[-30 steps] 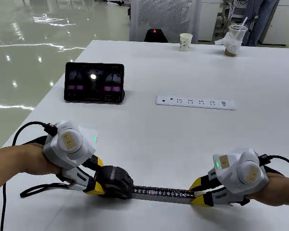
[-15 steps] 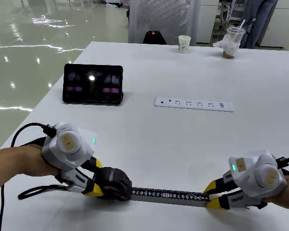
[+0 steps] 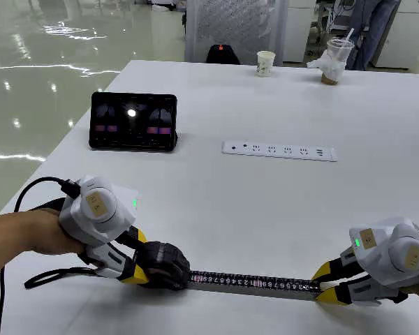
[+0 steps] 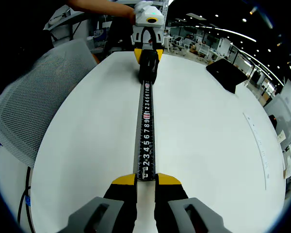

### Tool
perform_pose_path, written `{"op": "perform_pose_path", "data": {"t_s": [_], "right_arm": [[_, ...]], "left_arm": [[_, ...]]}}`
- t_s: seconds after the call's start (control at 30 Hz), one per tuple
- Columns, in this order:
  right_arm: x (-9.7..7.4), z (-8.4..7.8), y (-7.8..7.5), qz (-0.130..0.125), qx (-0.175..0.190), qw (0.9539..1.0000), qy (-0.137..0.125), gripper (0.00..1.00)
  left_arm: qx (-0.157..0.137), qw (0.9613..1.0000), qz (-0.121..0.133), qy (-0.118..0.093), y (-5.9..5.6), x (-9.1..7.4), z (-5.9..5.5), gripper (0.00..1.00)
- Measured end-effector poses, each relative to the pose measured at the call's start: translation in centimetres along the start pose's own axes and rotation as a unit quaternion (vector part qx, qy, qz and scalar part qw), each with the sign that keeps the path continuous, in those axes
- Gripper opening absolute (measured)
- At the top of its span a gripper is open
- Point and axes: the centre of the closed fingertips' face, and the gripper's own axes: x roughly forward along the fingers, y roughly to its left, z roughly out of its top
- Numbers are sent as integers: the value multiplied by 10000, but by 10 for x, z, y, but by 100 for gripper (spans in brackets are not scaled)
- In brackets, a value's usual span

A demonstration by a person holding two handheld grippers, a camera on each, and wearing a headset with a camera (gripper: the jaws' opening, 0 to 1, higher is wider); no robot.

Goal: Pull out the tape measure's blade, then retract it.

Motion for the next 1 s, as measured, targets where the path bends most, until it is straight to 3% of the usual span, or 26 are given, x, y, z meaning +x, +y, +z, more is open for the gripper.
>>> {"op": "perform_pose_path", "data": {"t_s": [0.63, 1.0], "right_arm": [[-6, -10, 1, -36, 92, 9999, 122, 10], [-5, -9, 2, -25, -104, 9990, 438, 12]], "left_arm": [[31, 10000, 10, 41, 0, 0, 0, 25], [66, 9999, 85, 78, 8, 5, -2, 25]]}}
